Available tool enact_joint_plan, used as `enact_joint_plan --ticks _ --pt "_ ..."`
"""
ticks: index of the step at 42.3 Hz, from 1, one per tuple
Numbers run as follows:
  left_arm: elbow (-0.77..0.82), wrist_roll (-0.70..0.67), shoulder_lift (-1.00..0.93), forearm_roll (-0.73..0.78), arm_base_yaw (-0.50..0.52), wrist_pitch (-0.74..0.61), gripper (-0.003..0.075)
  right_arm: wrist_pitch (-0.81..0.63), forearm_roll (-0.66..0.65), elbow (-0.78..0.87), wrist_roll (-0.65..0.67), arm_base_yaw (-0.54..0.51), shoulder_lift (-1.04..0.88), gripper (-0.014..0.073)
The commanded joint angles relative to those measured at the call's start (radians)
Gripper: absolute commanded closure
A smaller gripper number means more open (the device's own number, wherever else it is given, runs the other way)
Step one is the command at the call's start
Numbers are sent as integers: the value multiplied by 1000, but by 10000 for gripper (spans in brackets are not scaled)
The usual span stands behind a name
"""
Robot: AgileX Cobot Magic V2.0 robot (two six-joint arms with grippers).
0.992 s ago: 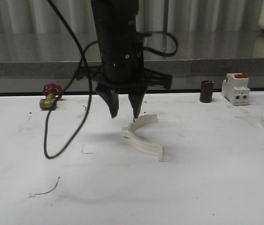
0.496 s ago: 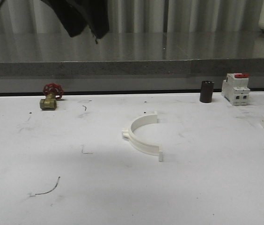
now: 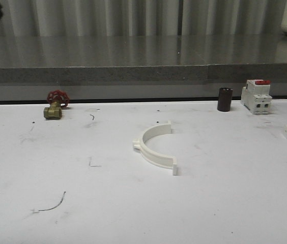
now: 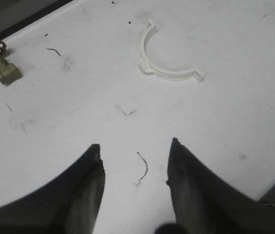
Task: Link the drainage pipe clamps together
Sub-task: 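Open the left gripper and lift it away from the clamp half, then lower the right gripper and grasp the end of the other clamp half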
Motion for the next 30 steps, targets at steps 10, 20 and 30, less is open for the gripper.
enact_joint_plan --ticks 10,20,30 --pt "140 1 -243 -40 1 -54 417 -52 -5 -31 -4 -4 0 250" --pt "151 1 -272 -40 1 -56 418 -52 -5 -31 -4 -4 0 250" --pt "151 1 -270 -40 1 -62 418 -53 1 -33 -4 -4 0 250"
